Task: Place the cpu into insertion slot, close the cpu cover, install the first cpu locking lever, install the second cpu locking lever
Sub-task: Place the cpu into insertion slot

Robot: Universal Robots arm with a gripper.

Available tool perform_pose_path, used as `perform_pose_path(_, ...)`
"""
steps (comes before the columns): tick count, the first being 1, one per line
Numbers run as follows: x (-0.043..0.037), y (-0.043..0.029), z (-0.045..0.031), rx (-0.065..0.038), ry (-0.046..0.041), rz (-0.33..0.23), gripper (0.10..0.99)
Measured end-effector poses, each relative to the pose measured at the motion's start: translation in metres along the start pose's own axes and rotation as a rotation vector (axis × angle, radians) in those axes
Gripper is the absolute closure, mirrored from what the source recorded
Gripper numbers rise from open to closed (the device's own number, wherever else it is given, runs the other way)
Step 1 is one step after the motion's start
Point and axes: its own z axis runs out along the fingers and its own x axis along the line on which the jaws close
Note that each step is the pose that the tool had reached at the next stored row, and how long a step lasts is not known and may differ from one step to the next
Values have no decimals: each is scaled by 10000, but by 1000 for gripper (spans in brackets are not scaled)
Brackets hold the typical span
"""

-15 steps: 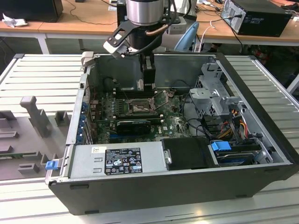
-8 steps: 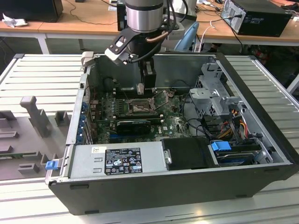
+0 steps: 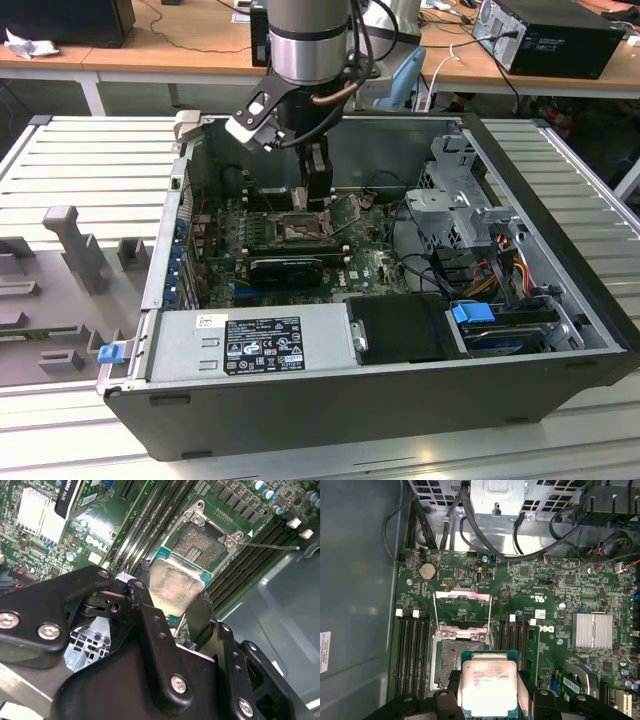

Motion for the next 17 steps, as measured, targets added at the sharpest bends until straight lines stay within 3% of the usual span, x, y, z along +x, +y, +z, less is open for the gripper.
perform_pose_path(4,2,-9,96,-1,-10,114,557)
perform_pose_path(8,7,-17,194,-12,-65,805,557)
perform_pose_path(13,66,-29,307,-13,-65,802,557)
perform_pose_path(17,98,-77,412,-11,-49,609,557)
